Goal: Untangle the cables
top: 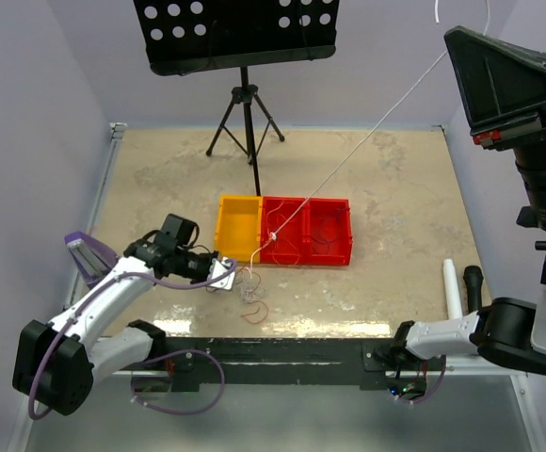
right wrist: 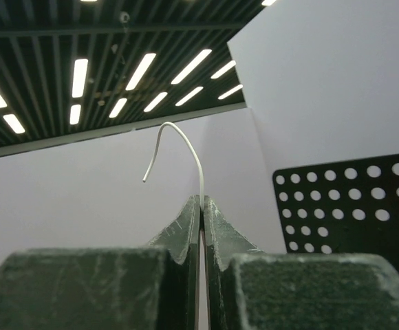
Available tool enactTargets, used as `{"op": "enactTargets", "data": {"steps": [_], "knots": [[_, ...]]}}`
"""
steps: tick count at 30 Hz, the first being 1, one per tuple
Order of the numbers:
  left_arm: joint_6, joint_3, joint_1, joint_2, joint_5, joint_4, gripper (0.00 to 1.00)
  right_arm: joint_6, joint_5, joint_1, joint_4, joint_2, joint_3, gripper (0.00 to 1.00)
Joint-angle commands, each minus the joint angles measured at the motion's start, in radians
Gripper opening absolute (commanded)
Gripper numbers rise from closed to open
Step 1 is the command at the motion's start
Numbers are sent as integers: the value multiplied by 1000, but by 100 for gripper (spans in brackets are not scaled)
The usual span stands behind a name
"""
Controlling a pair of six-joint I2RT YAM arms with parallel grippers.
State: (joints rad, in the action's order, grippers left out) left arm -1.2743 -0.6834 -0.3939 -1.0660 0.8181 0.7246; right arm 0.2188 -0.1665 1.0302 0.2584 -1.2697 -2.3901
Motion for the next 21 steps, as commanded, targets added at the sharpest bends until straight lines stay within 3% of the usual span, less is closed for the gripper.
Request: {"op": "enactTargets", "data": {"steps": [1,12,21], "knots": [[-28,100,7,32,-247,-53,0,-79,-116,-2,-47,38,-66,0],[-71,212,6,78,-416,-85,0,-141,-222,-2,-54,38,-89,0],[-62,165,4,135,-353,-34,0,-116,-194,-2,-51,7,-64,0]]}}
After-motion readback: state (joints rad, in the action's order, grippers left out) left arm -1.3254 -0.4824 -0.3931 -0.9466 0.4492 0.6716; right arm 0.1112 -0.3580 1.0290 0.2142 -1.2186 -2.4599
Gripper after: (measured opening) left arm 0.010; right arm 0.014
